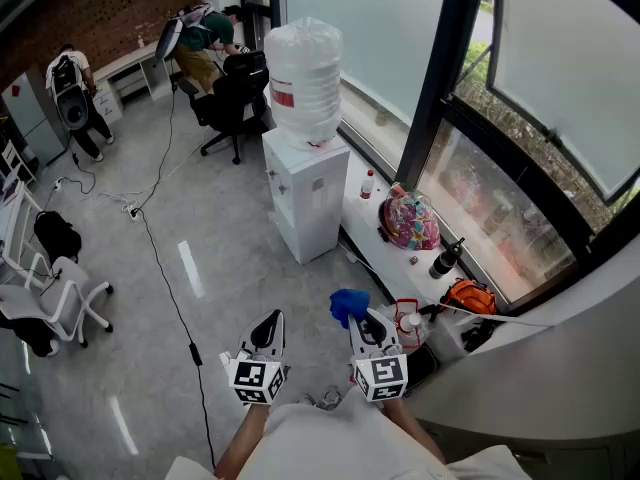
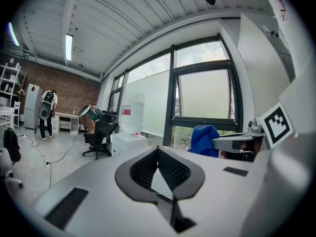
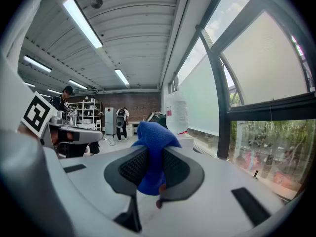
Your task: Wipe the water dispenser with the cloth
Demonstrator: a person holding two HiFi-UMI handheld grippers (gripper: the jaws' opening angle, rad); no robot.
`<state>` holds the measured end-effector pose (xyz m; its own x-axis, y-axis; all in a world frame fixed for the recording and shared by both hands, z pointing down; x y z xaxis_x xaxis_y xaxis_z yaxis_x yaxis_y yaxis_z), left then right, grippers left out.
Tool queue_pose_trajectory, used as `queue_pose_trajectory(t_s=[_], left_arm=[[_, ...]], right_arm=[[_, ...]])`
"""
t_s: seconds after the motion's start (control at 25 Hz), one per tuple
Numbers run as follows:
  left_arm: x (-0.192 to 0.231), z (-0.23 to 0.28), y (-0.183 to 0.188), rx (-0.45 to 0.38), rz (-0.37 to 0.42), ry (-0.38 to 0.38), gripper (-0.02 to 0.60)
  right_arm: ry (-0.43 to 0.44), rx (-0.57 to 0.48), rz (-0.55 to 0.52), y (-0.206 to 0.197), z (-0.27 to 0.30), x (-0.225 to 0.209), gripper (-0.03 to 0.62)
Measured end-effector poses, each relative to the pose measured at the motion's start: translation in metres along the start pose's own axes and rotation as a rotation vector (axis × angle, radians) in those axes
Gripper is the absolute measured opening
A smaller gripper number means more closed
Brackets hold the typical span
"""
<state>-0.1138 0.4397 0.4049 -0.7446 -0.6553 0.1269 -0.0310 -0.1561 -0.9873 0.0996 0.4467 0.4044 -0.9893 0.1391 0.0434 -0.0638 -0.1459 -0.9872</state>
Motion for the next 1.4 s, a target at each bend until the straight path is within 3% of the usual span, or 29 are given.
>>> queue_pose_trajectory(t_s=[0.76, 1.4], left_arm=[[0.002, 0.007, -0.001, 0.022, -0.002, 0.034, 0.011], [-0.001, 0.082, -0.009, 0.058, -0.007, 0.006, 0.011]], right_arm=[[0.035, 0.010, 0.039, -0.006, 0.012, -0.011, 0.080], [0.002, 0.025, 0.064, -0.018, 0.049, -0.072, 0.079]])
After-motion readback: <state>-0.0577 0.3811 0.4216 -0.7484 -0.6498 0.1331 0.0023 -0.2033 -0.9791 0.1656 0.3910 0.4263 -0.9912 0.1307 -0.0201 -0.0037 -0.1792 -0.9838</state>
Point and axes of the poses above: the fingertips, and each gripper's own axes: z forward along the fingers, x to its left, y out of its top, the point moved 6 cm from there along -z, backward along the fingers, and after that the axes turned 15 degrees about -y, right-handed, at the moved point
